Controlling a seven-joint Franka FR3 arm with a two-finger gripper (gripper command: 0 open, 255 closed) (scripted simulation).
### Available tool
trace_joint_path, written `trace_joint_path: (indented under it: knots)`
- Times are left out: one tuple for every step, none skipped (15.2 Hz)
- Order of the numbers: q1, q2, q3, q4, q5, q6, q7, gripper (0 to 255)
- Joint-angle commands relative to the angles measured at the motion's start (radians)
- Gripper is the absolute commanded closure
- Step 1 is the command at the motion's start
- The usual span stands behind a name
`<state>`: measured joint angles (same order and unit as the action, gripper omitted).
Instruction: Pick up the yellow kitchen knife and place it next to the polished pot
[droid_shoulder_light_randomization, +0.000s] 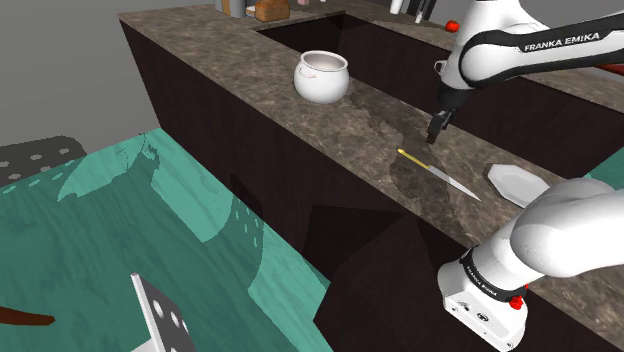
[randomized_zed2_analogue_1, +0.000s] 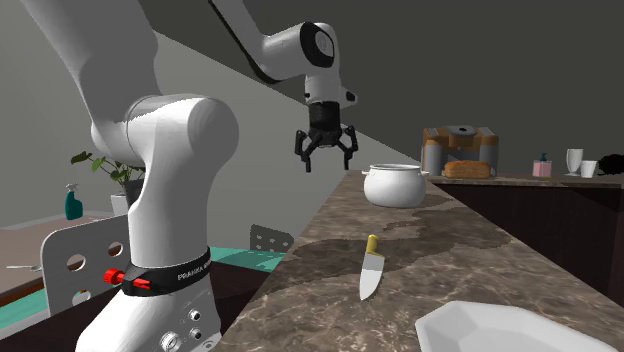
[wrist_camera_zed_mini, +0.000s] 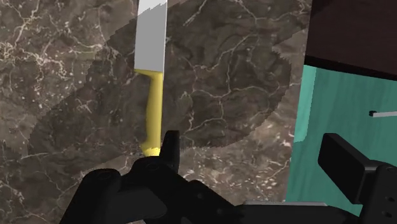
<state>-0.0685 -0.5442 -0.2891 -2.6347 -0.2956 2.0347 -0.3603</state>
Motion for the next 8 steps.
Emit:
trace_joint_path:
  knots:
    - [-0.009,0.061,-0.036,-0.006,-0.022,0.065,-0.039,0]
    - [-0.012,0.094,-0.053,-0.008,-0.03,0.098,-0.057,0]
    - [-0.015,0.129,-0.07,-0.008,-0.038,0.131,-0.075,0]
    - [-0.017,0.165,-0.087,-0.007,-0.044,0.165,-0.093,0]
    - [-0.019,0.203,-0.103,-0.004,-0.048,0.198,-0.112,0]
    - [-0.021,0.242,-0.119,0.0,-0.051,0.232,-0.131,0]
    - [-0.022,0.282,-0.135,0.006,-0.051,0.265,-0.152,0]
    - [-0.023,0.324,-0.15,0.013,-0.049,0.298,-0.173,0]
